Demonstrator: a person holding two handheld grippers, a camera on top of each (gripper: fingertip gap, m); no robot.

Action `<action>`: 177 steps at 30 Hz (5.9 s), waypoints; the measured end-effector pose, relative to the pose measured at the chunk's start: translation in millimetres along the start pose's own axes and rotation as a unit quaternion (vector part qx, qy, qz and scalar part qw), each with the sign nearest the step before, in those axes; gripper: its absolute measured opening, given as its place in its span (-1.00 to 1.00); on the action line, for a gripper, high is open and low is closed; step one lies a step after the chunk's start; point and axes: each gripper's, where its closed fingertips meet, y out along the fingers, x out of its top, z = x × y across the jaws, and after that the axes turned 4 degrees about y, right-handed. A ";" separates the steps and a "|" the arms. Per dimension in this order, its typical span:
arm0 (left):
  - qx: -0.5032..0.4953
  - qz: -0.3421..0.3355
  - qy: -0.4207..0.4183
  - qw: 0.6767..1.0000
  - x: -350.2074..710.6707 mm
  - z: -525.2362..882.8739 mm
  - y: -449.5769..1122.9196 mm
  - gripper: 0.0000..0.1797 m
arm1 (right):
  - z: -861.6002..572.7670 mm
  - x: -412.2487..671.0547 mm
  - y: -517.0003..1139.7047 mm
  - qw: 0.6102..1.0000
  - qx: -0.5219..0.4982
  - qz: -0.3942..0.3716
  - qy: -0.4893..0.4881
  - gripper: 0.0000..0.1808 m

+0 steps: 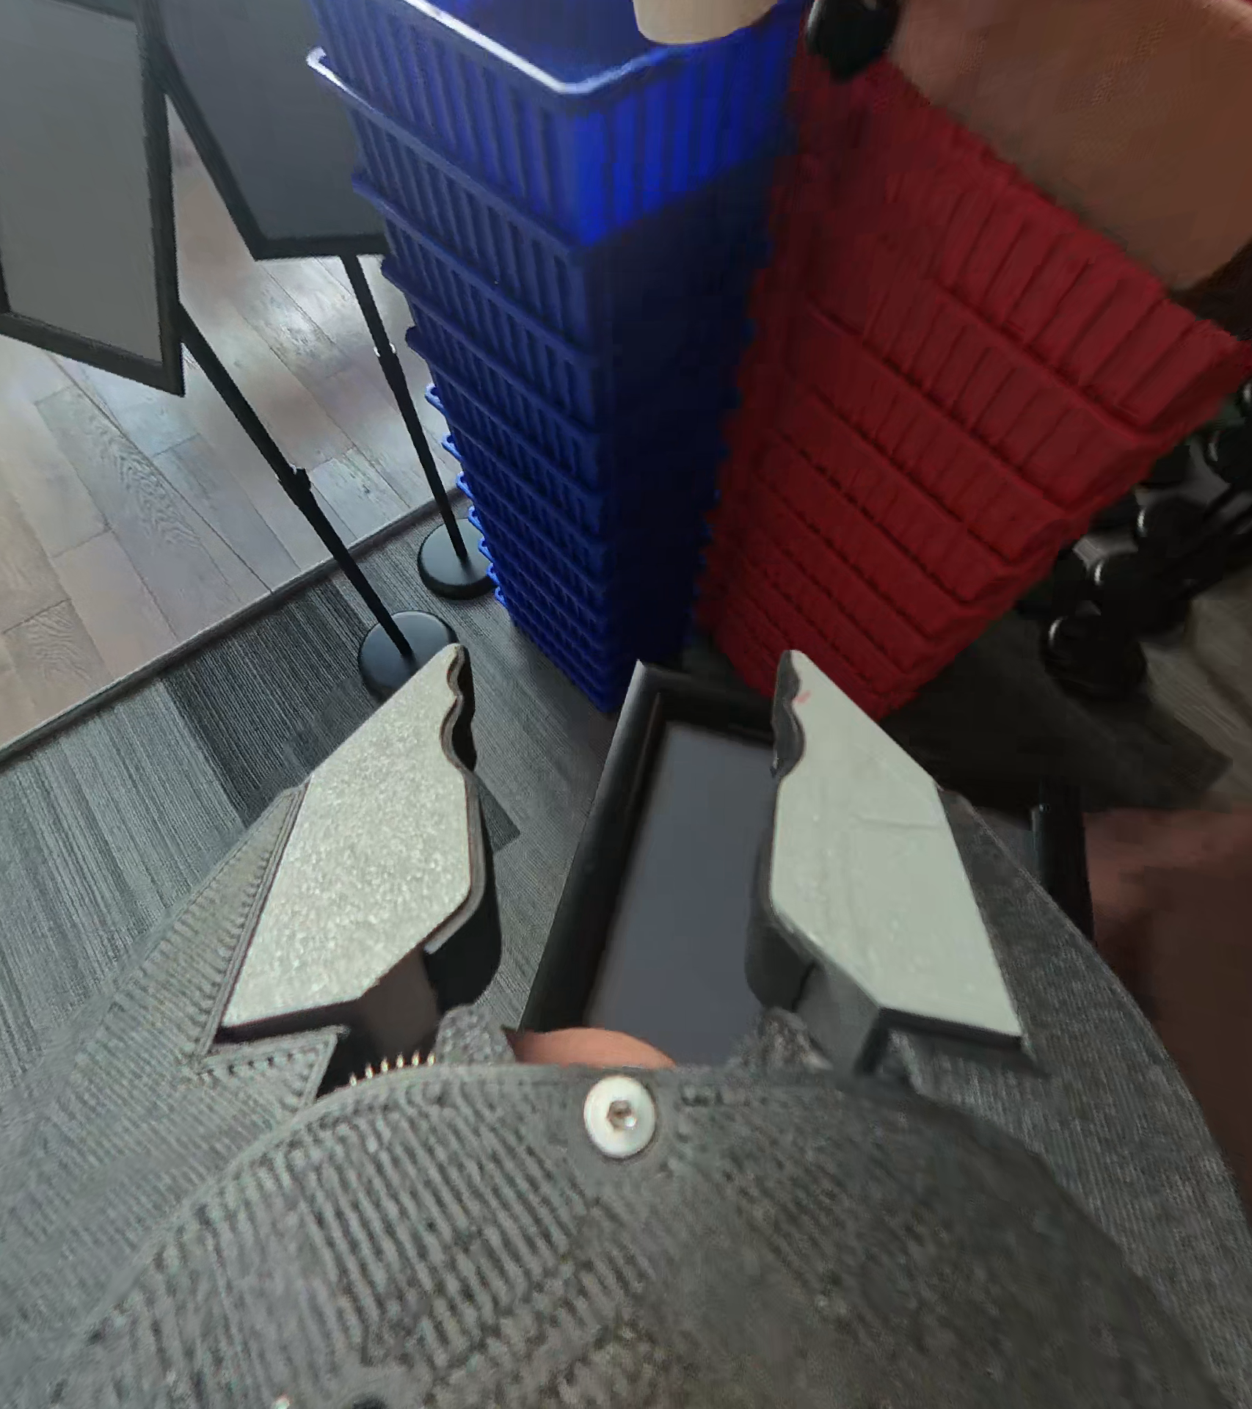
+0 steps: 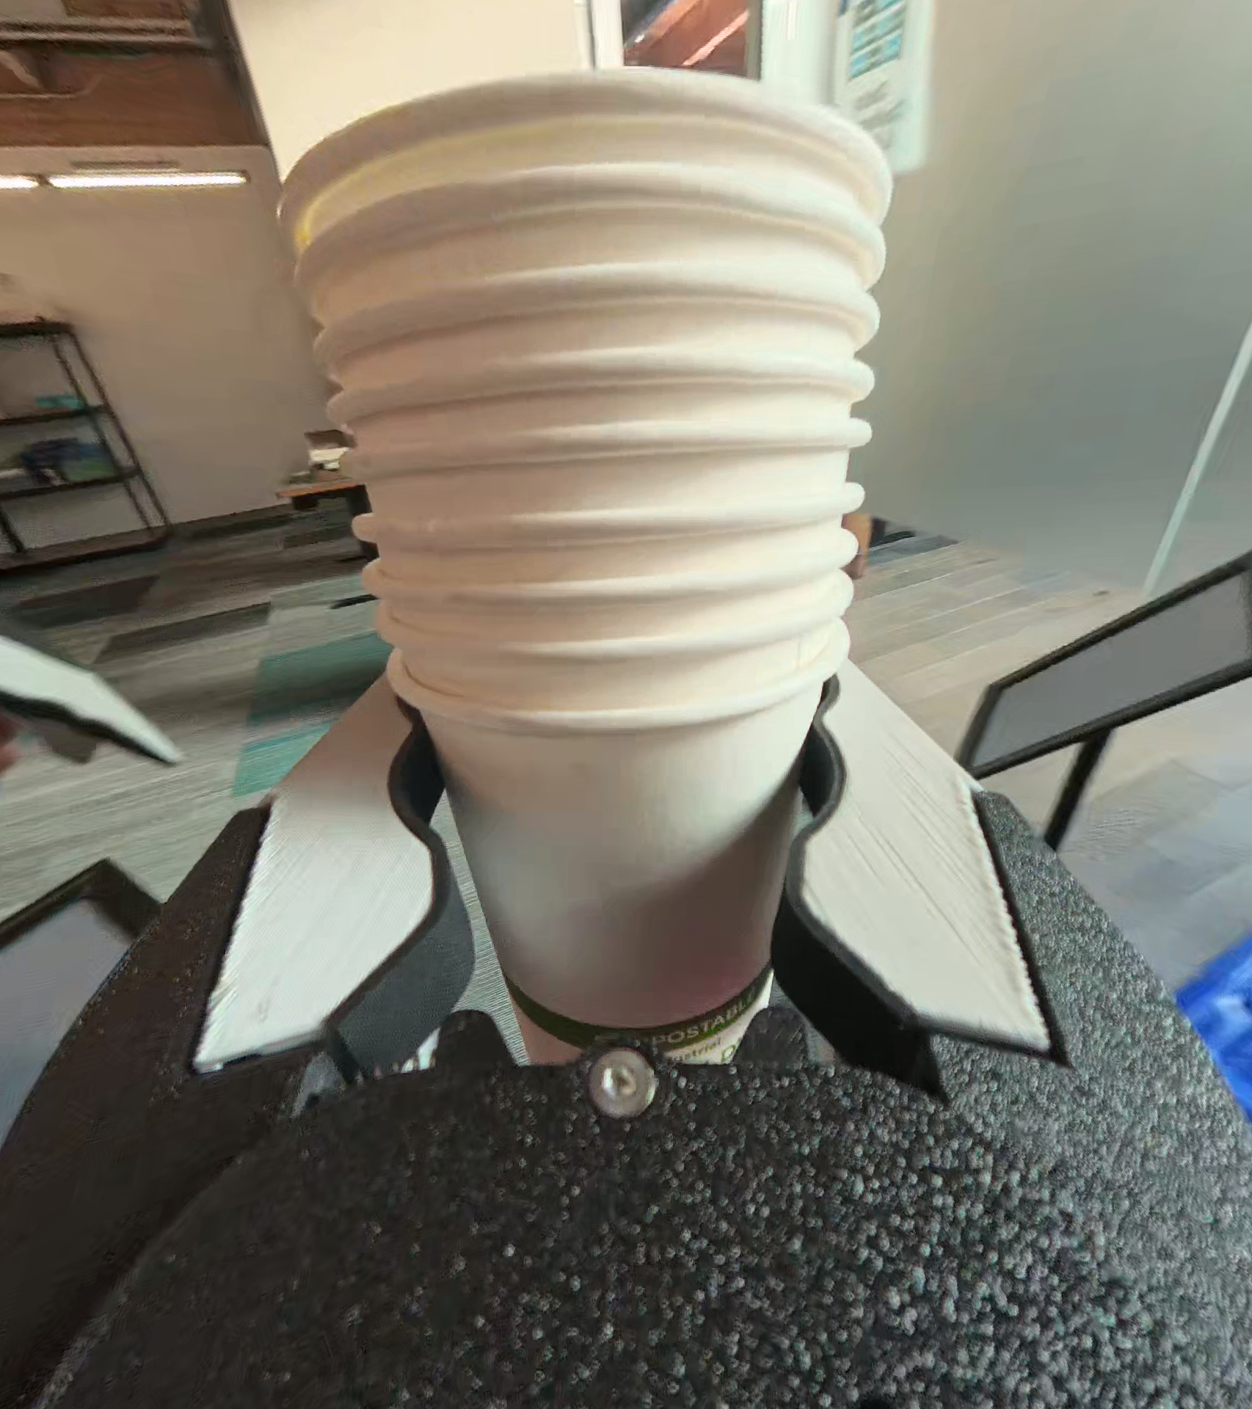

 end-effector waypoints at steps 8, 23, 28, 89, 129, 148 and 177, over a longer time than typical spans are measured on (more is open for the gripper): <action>-0.048 -0.012 -0.115 0.992 40.8 -29.6 83.5 -0.29 | -278.1 33.0 -25.1 0.977 -0.186 0.103 -0.029 0.05; 0.073 0.064 -0.218 0.971 -43.0 -65.4 10.8 -0.22 | -396.2 -167.0 -11.0 0.837 -0.243 0.398 0.288 0.08; 0.157 0.081 -0.248 0.953 -82.5 -52.2 -57.8 -0.20 | -387.6 -123.2 -16.8 0.863 -0.275 0.371 0.204 -0.03; -0.306 0.089 -0.150 0.936 -158.5 0.2 15.7 -0.60 | 267.4 -243.0 -19.8 0.857 0.188 0.475 0.069 -0.77; -0.684 0.035 -0.026 0.728 -90.9 -33.8 29.0 -0.87 | 234.8 -226.1 3.2 0.731 -0.340 0.528 -0.268 -0.58; -0.653 0.035 -0.026 0.757 -91.0 -24.5 23.7 -0.88 | 239.7 -218.6 21.3 0.633 -0.389 0.464 -0.482 -0.87; -0.597 0.021 -0.040 0.801 -98.5 -34.5 14.0 -0.87 | 326.3 -270.7 -117.5 0.766 -0.586 0.217 0.149 -0.36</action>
